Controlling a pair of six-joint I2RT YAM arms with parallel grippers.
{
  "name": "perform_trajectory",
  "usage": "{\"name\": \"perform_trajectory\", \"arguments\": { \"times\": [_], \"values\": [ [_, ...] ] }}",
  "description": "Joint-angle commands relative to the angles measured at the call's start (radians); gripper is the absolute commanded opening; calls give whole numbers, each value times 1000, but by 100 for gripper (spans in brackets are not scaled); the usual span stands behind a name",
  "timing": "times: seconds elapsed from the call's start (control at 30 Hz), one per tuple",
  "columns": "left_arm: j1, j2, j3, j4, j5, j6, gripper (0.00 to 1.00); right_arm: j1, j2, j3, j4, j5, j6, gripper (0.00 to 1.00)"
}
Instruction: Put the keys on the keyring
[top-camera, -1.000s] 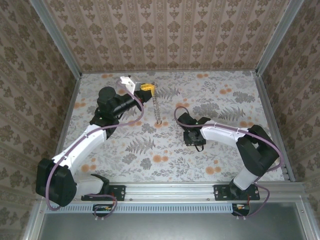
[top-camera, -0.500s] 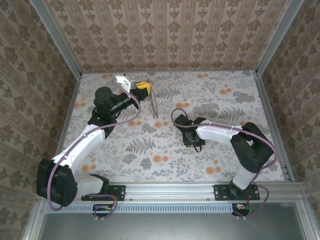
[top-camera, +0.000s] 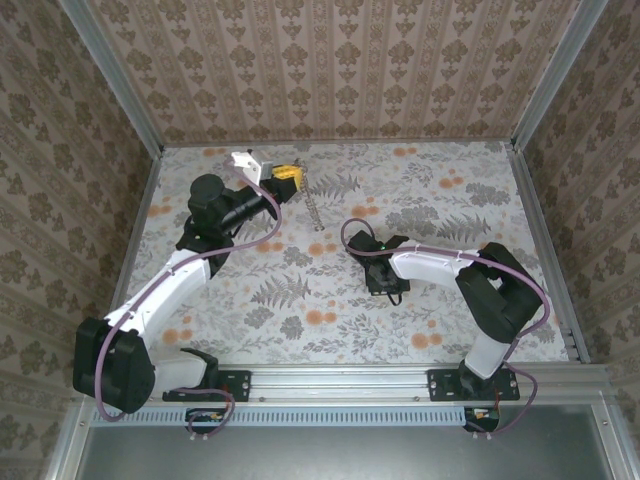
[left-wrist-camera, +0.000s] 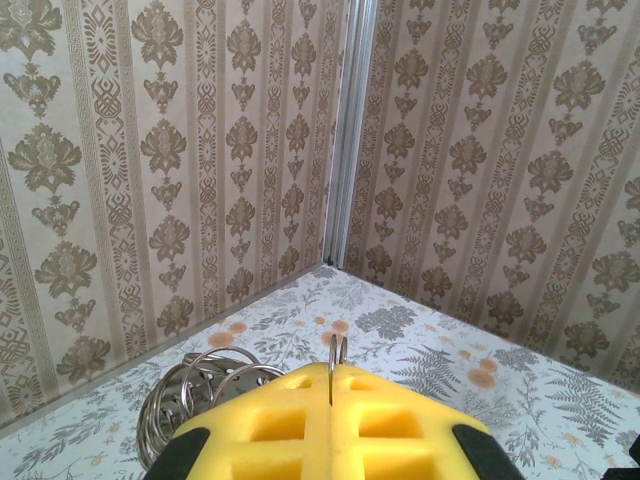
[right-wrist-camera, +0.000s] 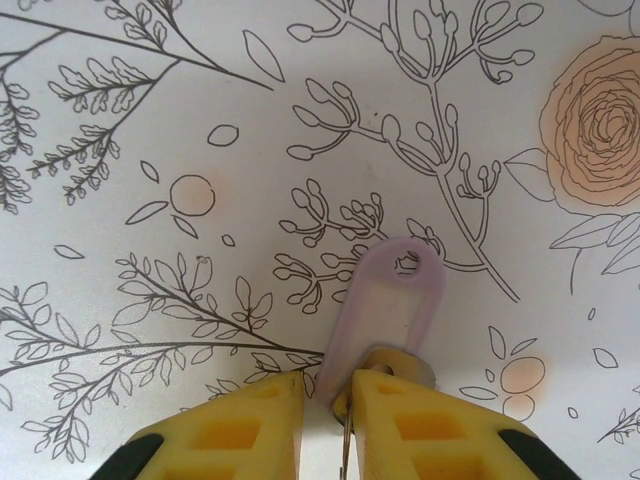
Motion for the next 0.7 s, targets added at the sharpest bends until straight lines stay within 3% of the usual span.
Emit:
{"name": "perform_trajectory", "arguments": {
  "times": [0.0,0.67],
  "values": [
    [6,-21,3,69,27,-25,0,6,6,3,-24,5,8,22],
    [3,12,26,83,29,-47,0,4,-39,-25,-31,19,4,22]
  ]
}}
